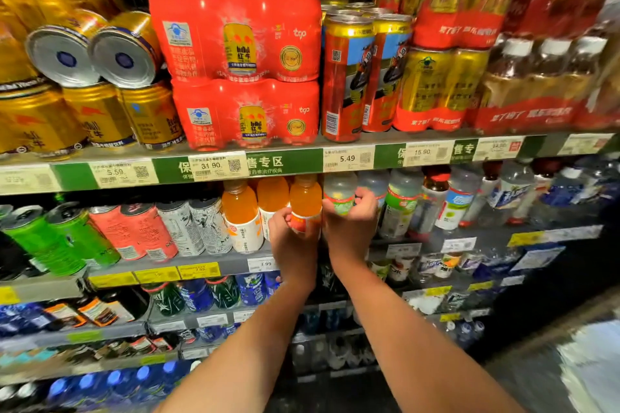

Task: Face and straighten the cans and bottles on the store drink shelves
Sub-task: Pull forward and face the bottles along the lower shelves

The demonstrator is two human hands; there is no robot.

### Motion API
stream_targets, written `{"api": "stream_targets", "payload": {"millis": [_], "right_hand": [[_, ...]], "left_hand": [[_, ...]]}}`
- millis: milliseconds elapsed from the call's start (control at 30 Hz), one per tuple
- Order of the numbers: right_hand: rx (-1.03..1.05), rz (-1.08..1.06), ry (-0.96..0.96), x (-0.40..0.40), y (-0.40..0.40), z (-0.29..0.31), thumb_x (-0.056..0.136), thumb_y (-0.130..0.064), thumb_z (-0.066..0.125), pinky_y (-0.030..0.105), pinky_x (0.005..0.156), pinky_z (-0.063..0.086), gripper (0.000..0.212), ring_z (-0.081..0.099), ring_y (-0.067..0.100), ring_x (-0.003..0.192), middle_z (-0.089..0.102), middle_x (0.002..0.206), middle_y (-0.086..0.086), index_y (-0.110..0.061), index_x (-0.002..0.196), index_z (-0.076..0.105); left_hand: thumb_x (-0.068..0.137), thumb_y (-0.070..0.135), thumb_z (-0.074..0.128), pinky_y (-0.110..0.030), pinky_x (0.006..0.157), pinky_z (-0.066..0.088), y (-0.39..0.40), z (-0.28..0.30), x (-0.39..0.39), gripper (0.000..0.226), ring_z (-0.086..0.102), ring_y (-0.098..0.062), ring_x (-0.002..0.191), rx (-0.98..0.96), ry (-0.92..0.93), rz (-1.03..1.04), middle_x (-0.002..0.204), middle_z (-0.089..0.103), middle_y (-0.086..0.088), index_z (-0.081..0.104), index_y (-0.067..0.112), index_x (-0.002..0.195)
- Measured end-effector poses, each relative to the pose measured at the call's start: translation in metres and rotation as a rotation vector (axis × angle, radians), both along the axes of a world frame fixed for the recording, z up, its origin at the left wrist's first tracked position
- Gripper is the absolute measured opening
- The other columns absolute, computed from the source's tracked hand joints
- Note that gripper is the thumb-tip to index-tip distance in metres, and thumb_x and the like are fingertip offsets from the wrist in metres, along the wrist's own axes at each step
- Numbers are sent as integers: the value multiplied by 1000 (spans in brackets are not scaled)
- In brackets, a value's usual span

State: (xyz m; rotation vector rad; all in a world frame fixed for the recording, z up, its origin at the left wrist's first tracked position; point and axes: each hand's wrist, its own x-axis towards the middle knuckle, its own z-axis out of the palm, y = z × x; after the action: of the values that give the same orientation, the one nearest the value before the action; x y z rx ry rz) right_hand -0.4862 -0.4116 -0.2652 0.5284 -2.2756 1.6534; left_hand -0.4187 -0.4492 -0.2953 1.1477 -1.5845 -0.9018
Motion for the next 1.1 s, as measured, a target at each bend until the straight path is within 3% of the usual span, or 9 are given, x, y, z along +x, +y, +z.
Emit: {"api": "stream_targets", "payload": {"millis": [67, 133, 200, 300, 467, 633, 767, 867, 1100], "right_hand": [[-40, -8, -76, 7, 2, -1, 67, -16, 79, 27, 73, 36, 42, 51, 21, 85, 54, 93, 6, -2, 100, 57], [8, 4, -76, 11, 5, -8, 72, -22, 72, 30, 75, 36, 35, 42, 12, 83, 48, 91, 0, -5, 96, 54], [122, 24, -81, 14, 11, -19, 78, -33, 64, 38, 82, 42, 36, 51, 21, 93, 56, 97, 7, -7, 101, 54], [130, 17, -153, 16, 22, -26, 80, -27, 73, 44, 89, 48, 41, 58, 31, 107, 61, 112, 13, -9, 113, 56], [54, 25, -204, 14, 32, -18, 83, -22, 75, 28, 82, 40, 43, 57, 25, 107, 60, 116, 10, -8, 118, 56], [10, 22, -164, -7, 49, -20, 82, -30, 76, 36, 81, 46, 43, 57, 28, 102, 58, 111, 9, -9, 114, 56], [-84, 9, -157, -34, 67, -13, 81, -40, 75, 38, 94, 45, 62, 48, 29, 118, 51, 127, 14, -7, 126, 49], [-102, 33, -105, -55, 82, -4, 82, -25, 79, 22, 100, 33, 67, 39, 21, 122, 47, 134, 19, 1, 132, 45], [7, 222, 62, -97, 103, -4, 86, -23, 75, -4, 104, 2, 76, 25, 18, 134, 38, 148, 24, 2, 147, 35]], "left_hand": [[75, 29, 83, -25, 79, 40, -3, 1, 5, 49, 60, -26, 96, 19, 5, -43, 106, 63, -9, 60, 12, 115], [75, 28, 83, -23, 82, 40, -5, 0, 9, 48, 60, -23, 98, 23, 7, -69, 109, 64, -9, 61, 12, 115], [76, 26, 82, -25, 88, 42, -7, -6, 11, 50, 60, -22, 103, 42, 1, -86, 113, 63, -8, 59, 12, 118], [79, 26, 79, -40, 94, 46, -6, -13, 13, 45, 59, -26, 107, 49, -7, -108, 112, 62, -6, 54, 17, 116], [82, 36, 77, -44, 87, 51, -3, -14, 11, 37, 61, -25, 99, 37, 3, -90, 105, 62, -3, 57, 18, 108], [85, 31, 76, -37, 78, 52, 13, -11, 2, 24, 63, -20, 88, 52, 59, -75, 96, 62, 5, 56, 27, 97], [76, 12, 83, -21, 74, 46, 35, -4, -15, 33, 55, -12, 82, -71, 67, -77, 92, 59, 4, 58, 19, 96], [74, 9, 85, -13, 70, 43, 51, 3, -35, 45, 57, -12, 81, 60, 84, -75, 96, 63, -2, 54, 32, 97], [77, 19, 84, -32, 80, 54, 79, 3, -70, 41, 61, -14, 82, -7, 76, -5, 100, 62, 3, 61, 23, 110]]}}
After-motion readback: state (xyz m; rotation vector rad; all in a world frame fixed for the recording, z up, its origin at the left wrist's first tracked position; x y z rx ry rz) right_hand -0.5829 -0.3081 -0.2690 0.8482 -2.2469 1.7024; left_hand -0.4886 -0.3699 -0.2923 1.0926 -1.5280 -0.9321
